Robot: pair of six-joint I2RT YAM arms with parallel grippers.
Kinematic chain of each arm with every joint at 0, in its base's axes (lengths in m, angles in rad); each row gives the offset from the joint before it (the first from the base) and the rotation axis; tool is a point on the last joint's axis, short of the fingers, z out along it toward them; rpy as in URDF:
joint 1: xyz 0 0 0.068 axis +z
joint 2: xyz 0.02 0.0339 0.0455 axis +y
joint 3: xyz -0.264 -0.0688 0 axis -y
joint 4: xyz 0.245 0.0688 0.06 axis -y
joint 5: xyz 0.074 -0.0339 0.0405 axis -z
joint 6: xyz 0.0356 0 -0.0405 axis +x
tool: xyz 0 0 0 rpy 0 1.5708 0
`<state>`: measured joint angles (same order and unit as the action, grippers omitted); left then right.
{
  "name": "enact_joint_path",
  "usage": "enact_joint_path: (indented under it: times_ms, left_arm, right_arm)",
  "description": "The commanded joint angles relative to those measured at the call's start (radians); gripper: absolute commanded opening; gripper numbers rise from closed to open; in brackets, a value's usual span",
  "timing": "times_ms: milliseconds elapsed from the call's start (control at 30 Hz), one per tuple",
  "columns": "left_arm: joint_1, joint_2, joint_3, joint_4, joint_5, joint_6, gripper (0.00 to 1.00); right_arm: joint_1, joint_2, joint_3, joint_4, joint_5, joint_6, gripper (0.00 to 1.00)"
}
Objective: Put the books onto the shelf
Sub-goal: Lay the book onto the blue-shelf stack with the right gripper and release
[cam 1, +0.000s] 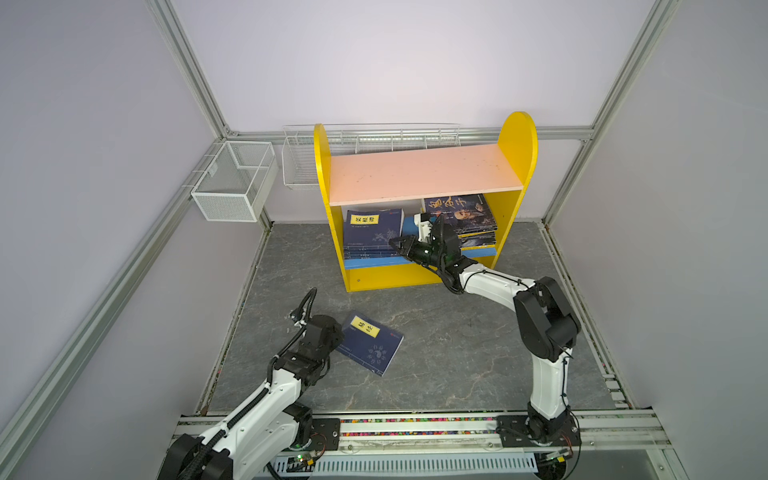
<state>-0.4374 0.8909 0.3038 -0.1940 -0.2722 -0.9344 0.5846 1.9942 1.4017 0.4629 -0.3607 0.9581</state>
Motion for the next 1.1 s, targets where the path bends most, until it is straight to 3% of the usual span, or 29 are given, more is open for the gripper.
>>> enact_joint_path:
  times_ms: [0,333,367,467,567,933,1067]
  left_arm:
    - [0.006,0.005,-0.006,0.013,0.002,-0.007,0.59]
    - [0.006,0.0,-0.01,0.014,0.003,-0.009,0.59]
    - [0.006,0.002,-0.011,0.013,0.003,-0.009,0.59]
    - [0.006,-0.002,-0.011,0.011,0.005,-0.011,0.59]
    - [0.006,-0.002,-0.01,0.01,0.004,-0.013,0.59]
    - [0.006,0.009,-0.008,0.018,0.014,-0.02,0.59]
    - [0.006,0.017,-0.003,0.018,0.018,-0.014,0.59]
  right_arm:
    - [0.001,-0.044,-0.03,-0.003,-0.025,0.014,0.12]
    - [-0.007,-0.037,-0.027,-0.022,-0.02,0.026,0.15]
    - [-0.007,-0.033,-0.018,-0.038,-0.018,0.027,0.19]
    - [-0.006,-0.026,0.026,-0.128,-0.005,0.021,0.5]
    - [-0.006,-0.028,0.086,-0.248,0.003,-0.001,0.67]
    - [-0.003,-0.02,0.253,-0.602,0.083,-0.145,0.99]
    - [0.001,-0.014,0.278,-0.658,0.091,-0.193,0.96]
